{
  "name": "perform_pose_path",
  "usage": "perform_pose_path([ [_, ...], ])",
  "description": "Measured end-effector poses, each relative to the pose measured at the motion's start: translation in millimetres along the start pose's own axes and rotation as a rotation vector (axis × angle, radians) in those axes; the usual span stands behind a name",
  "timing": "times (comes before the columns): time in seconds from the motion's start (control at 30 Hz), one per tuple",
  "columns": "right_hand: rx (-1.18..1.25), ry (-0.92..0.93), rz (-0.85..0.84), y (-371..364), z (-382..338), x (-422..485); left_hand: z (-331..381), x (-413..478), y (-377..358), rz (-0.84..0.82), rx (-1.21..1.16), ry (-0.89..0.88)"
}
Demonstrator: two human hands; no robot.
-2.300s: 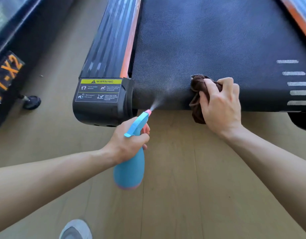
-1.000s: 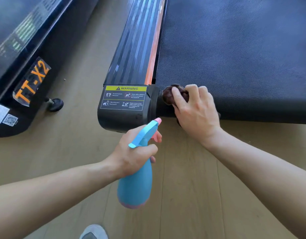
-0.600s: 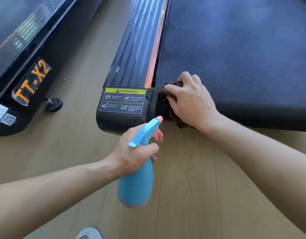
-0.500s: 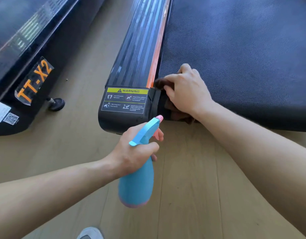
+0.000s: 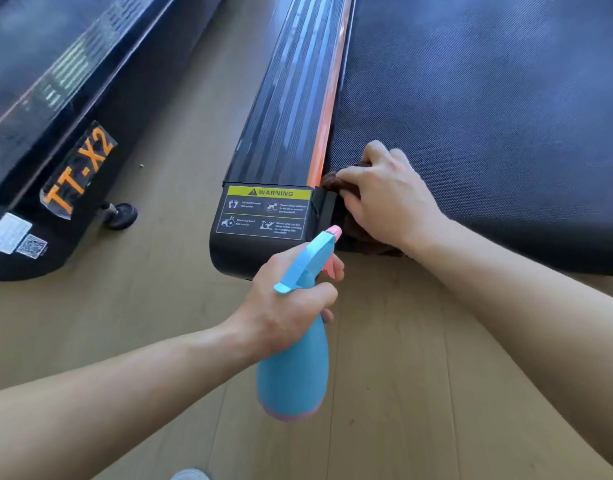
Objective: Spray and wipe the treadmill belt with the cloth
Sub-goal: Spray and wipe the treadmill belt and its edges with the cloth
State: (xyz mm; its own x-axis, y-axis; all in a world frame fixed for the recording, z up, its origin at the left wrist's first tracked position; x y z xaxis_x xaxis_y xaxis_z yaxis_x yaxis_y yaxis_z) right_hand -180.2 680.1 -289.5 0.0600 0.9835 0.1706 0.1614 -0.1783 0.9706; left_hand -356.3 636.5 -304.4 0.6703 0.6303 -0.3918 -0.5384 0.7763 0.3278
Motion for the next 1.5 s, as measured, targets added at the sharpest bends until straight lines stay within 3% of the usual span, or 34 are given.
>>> perform_pose_path([
  [0.27,-0.197,0.322,0.157,-2,29,-111,2,5,1,0.019,-0.043,-0.005],
  [0.43,-0.258,0.43,0.204,-14,8,-96,4,5,1,0.058,-0.069,-0.001],
  [0.57,-0.232,0.443,0.202,-18,-3,-87,4,-1,3,0.112,-0.107,0.013],
  [0.8,-0.267,0.537,0.144,0,45,-124,3,-17,1,0.183,-0.187,0.026],
  [1.03,-0.251,0.504,0.17,-20,-14,-85,0,-43,0,0.243,-0.165,0.061],
  [1.27,-0.274,0.581,0.115,-1,50,-134,-10,-59,7,0.284,-0.19,0.107],
  [1.5,-0.209,0.556,0.169,-22,-22,-79,-10,-60,4,0.293,-0.198,0.127],
])
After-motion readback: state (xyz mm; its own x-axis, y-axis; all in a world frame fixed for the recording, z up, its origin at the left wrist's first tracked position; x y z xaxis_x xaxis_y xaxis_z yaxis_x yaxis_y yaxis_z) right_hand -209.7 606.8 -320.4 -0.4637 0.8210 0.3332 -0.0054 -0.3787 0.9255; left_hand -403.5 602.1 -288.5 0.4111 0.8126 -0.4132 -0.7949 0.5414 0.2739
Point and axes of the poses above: each hand's wrist, its own x-axis towards the middle knuckle, its own y-axis out of the back of the hand, z = x × y, the point moved 8 cm from there along x, towards the middle knuckle, and after that the axes turned 10 degrees about -z, right-handed, at the moved point
